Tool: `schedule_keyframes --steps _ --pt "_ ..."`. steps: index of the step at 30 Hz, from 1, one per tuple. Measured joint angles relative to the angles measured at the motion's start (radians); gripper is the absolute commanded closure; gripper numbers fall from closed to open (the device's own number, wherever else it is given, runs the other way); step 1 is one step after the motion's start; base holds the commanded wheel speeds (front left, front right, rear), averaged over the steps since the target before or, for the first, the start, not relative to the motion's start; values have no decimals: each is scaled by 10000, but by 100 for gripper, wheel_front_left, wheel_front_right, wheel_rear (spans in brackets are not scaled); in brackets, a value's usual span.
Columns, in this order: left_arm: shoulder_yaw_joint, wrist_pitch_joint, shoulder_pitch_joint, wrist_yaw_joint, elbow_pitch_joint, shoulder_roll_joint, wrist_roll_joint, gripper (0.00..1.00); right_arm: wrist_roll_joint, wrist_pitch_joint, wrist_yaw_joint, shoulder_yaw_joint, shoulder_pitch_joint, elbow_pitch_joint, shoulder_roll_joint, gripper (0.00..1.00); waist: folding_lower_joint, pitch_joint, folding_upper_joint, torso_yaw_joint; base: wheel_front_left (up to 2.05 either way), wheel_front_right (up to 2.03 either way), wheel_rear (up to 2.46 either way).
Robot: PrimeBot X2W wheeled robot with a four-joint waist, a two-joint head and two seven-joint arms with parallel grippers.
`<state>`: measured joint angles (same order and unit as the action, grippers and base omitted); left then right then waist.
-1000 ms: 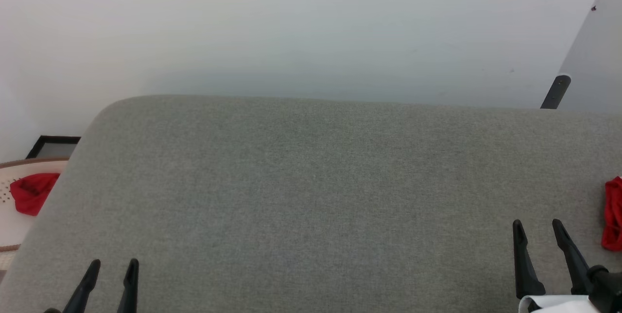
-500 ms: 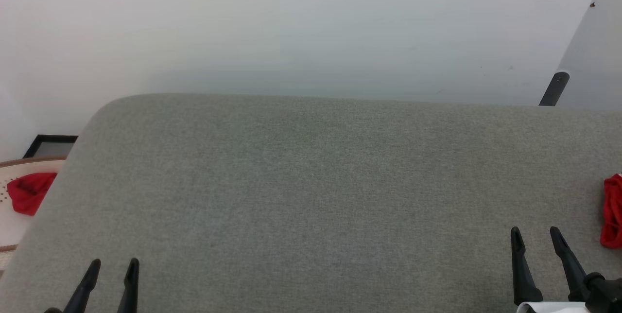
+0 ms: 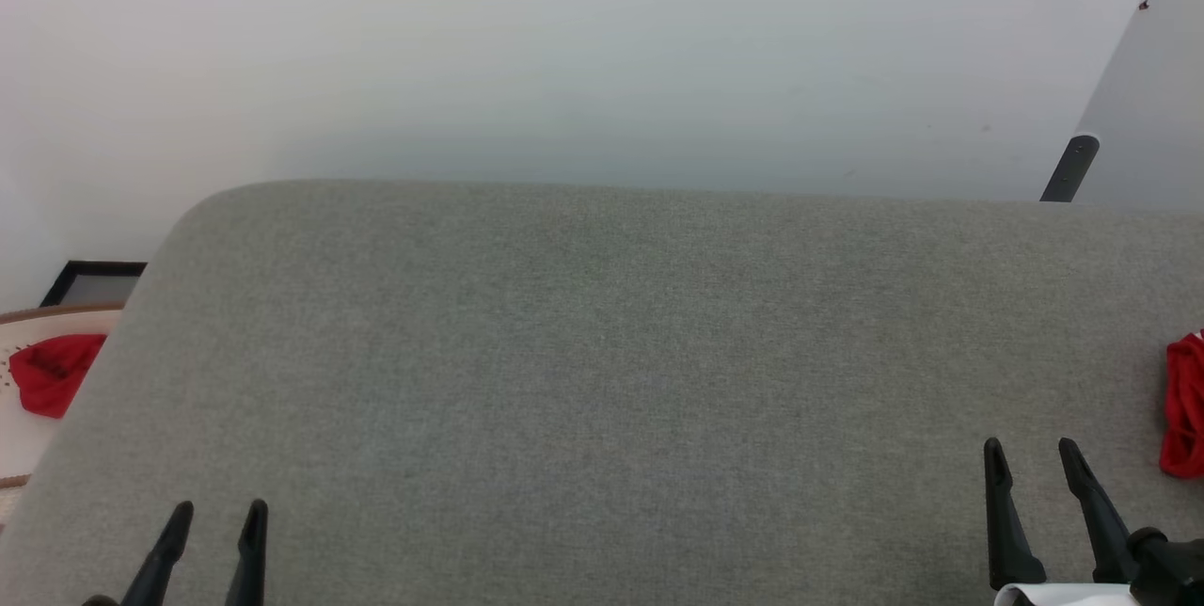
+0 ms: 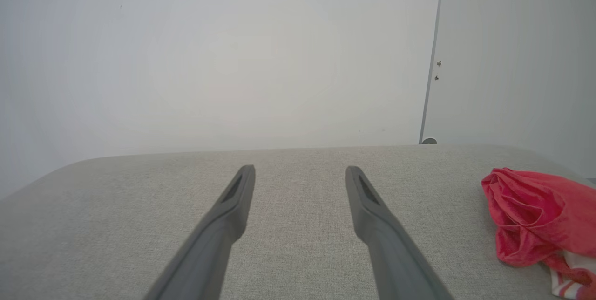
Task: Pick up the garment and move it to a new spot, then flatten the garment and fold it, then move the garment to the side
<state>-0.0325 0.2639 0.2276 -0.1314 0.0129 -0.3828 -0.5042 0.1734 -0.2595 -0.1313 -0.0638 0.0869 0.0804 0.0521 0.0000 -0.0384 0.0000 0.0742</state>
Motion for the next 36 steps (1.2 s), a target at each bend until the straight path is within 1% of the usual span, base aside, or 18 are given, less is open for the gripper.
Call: schedule_keyframes --steps 1,2,7,9,22,36 --pt "-19 0 0 0 -19 2 0 0 15 -2 0 8 -1 2 0 0 0 -3 0 -1 0 0 0" --pt "-25 0 0 0 -38 8 -2 100 25 -2 0 21 -2 13 0 100 0 -6 0 0 0 0 0" --pt "167 0 116 -2 387 426 -4 100 23 46 -2 42 152 493 -40 100 0 -6 0 -3 0 0 0" --pt "217 -71 148 -2 504 579 -127 100 186 127 -2 42 218 617 -56 100 0 -1 0 -13 0 0 0" --pt "111 -642 -352 -2 849 997 -2038 100 2617 744 -2 -13 -16 792 -56 100 0 42 0 -89 0 0 0" --pt "-27 -1231 -930 -2 1145 1398 -3814 100 4872 1298 -2 -123 -391 955 -54 100 0 89 0 -170 0 0 0"
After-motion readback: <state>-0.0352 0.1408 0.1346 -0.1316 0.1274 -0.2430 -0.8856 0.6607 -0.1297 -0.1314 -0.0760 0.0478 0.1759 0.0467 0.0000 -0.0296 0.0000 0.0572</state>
